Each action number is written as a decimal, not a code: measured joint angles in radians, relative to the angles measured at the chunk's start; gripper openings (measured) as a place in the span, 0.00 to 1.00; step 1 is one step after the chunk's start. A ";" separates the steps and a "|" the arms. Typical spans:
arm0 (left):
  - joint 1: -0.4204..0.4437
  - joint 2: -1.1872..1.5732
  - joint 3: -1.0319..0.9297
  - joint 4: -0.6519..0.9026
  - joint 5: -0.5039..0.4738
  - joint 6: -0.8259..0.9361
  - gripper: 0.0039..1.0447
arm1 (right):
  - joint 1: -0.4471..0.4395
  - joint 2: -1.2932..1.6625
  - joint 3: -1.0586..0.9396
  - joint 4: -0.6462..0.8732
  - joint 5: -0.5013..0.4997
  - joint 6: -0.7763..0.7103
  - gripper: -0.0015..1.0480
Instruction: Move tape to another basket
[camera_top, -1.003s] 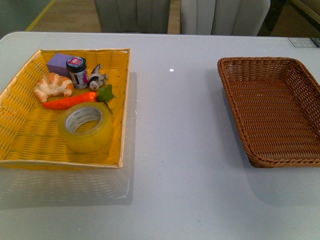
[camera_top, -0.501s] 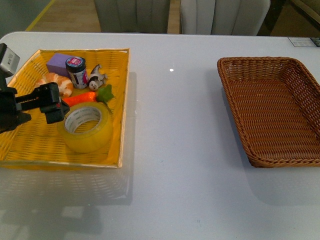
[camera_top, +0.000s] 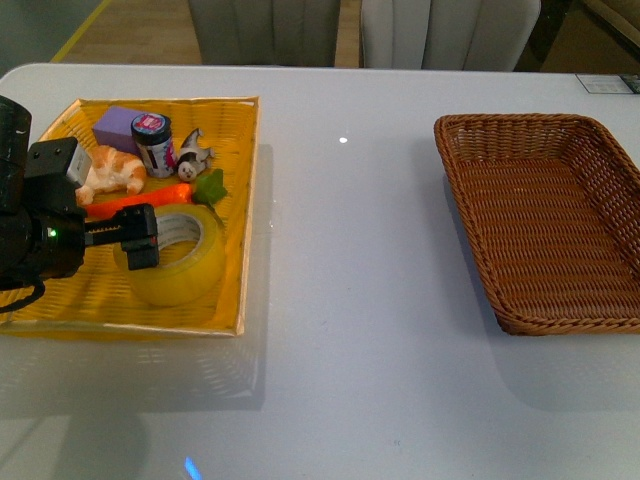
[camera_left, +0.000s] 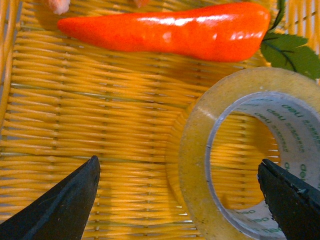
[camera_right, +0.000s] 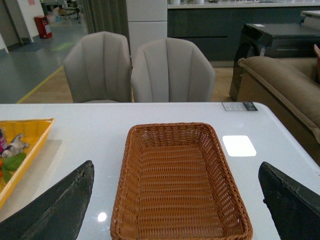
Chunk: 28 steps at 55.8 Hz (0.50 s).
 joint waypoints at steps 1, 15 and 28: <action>-0.002 0.004 0.002 -0.002 -0.001 0.000 0.81 | 0.000 0.000 0.000 0.000 0.000 0.000 0.91; -0.023 0.014 0.014 -0.020 -0.010 0.003 0.45 | 0.000 0.000 0.000 0.000 0.000 0.000 0.91; -0.031 -0.017 -0.001 -0.030 -0.009 -0.036 0.14 | 0.000 0.000 0.000 0.000 0.000 0.000 0.91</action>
